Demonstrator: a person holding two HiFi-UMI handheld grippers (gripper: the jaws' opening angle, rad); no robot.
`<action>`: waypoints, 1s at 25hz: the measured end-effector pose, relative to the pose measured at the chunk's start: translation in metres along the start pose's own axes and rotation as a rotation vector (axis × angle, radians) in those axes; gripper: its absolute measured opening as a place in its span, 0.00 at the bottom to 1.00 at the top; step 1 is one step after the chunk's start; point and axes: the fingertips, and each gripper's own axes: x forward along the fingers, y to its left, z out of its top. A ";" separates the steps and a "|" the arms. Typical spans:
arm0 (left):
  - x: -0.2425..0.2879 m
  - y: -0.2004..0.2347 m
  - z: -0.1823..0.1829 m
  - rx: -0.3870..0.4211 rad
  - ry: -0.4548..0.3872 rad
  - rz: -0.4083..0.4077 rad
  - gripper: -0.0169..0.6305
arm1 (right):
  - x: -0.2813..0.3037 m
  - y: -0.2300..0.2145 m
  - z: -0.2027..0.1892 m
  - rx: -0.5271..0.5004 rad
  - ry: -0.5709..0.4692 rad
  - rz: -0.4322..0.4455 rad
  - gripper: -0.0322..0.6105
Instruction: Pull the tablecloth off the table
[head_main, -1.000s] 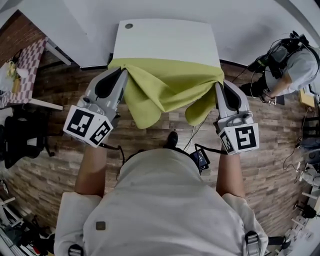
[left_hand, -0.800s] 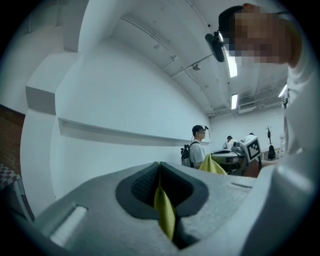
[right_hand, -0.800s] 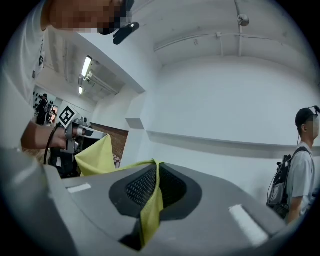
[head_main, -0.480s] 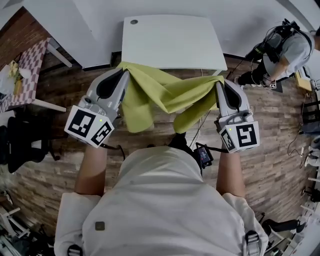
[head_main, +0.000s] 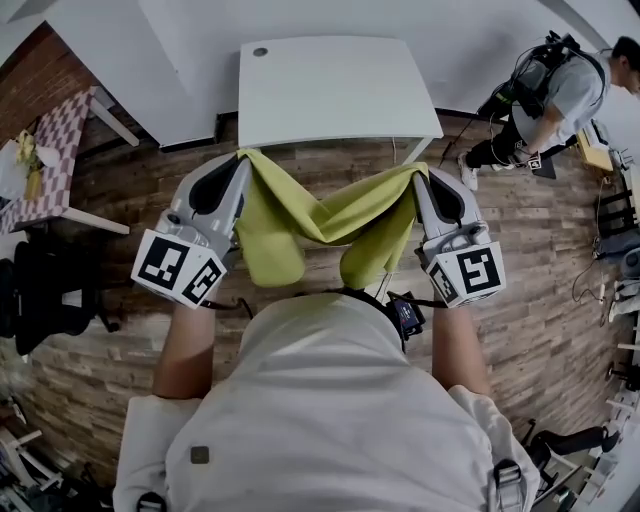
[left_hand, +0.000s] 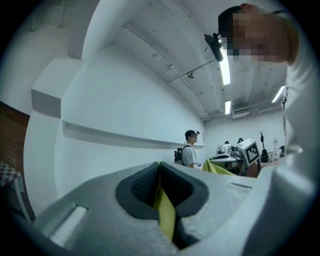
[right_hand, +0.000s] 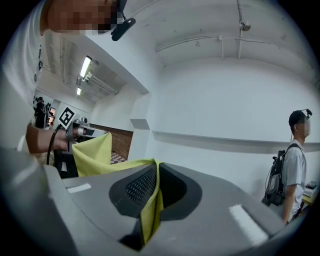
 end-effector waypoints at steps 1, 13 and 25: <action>0.000 -0.002 0.000 -0.003 -0.003 -0.003 0.04 | -0.001 0.001 -0.001 0.003 0.002 0.003 0.08; -0.001 -0.016 -0.005 -0.017 -0.002 -0.030 0.04 | -0.010 0.008 -0.005 0.013 0.009 0.006 0.08; -0.014 -0.009 -0.006 -0.028 -0.006 -0.051 0.04 | -0.008 0.022 -0.001 0.003 0.018 -0.007 0.08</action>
